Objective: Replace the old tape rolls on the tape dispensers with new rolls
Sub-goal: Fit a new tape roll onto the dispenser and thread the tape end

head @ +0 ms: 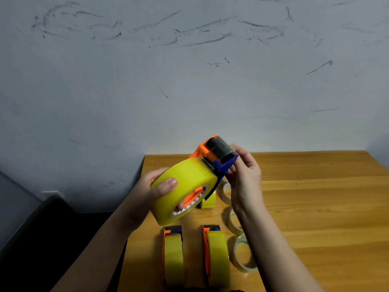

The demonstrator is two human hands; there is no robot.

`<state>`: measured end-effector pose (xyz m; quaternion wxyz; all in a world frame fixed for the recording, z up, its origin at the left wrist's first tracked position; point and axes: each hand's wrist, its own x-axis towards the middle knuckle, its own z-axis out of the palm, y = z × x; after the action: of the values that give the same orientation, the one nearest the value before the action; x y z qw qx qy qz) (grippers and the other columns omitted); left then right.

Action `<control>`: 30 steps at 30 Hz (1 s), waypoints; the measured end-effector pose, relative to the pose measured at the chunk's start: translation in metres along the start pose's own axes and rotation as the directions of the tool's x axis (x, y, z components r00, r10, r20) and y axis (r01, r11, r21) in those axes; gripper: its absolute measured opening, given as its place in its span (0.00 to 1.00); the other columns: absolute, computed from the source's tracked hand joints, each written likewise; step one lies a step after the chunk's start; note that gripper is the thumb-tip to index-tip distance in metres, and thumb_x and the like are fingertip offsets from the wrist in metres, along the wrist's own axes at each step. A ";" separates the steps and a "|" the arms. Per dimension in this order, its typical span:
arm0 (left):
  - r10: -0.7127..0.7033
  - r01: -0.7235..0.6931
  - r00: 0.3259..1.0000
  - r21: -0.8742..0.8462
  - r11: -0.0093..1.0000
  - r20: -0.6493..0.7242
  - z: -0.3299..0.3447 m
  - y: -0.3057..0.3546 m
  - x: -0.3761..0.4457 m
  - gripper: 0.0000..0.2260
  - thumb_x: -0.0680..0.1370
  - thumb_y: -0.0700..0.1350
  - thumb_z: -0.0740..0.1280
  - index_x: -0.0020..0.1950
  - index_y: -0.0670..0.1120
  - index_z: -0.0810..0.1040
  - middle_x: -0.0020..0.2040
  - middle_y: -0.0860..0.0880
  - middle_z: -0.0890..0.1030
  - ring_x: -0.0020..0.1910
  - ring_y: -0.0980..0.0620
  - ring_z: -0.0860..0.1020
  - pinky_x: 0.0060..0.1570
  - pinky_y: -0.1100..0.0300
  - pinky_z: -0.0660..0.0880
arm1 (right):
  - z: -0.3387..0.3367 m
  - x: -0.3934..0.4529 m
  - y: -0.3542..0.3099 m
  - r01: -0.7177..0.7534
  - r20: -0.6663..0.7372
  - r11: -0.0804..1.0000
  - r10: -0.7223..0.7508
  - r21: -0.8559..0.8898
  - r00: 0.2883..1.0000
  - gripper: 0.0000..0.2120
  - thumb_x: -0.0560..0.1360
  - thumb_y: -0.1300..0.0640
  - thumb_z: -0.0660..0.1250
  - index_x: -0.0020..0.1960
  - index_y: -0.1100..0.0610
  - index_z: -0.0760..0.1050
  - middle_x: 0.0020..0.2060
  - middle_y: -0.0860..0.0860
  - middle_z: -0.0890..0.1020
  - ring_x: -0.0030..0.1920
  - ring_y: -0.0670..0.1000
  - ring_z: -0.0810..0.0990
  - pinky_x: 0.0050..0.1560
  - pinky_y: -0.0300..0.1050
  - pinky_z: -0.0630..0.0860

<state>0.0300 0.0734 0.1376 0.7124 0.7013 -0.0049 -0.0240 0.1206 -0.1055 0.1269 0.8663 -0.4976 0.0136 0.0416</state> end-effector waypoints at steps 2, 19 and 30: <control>-0.007 0.007 1.000 0.017 1.000 -0.005 -0.001 -0.001 0.000 0.33 0.57 0.70 0.72 0.48 0.46 0.77 0.35 0.47 0.82 0.35 0.52 0.81 0.39 0.55 0.76 | 0.001 -0.001 -0.003 -0.026 -0.002 0.999 0.026 -0.019 1.000 0.07 0.75 0.65 0.67 0.44 0.53 0.79 0.41 0.53 0.81 0.37 0.48 0.78 0.34 0.38 0.76; -0.020 0.021 1.000 0.033 0.999 -0.024 -0.001 -0.003 0.000 0.33 0.56 0.70 0.72 0.47 0.46 0.77 0.35 0.48 0.82 0.35 0.51 0.81 0.40 0.55 0.76 | 0.004 0.003 0.003 0.227 0.023 0.934 -0.230 -0.277 0.973 0.10 0.75 0.64 0.60 0.50 0.50 0.70 0.37 0.48 0.73 0.40 0.49 0.72 0.41 0.45 0.70; -0.019 0.019 1.000 0.030 0.999 -0.013 0.001 -0.002 -0.001 0.31 0.57 0.69 0.73 0.48 0.46 0.79 0.35 0.47 0.82 0.34 0.52 0.81 0.36 0.58 0.76 | 0.007 0.011 -0.008 -0.329 0.155 0.925 0.303 0.191 0.940 0.10 0.73 0.65 0.63 0.50 0.57 0.80 0.48 0.57 0.84 0.49 0.56 0.82 0.51 0.50 0.77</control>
<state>0.0293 0.0722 0.1353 0.7015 0.7121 0.0058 -0.0264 0.1325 -0.1034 0.1367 0.8960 -0.3889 0.0447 0.2097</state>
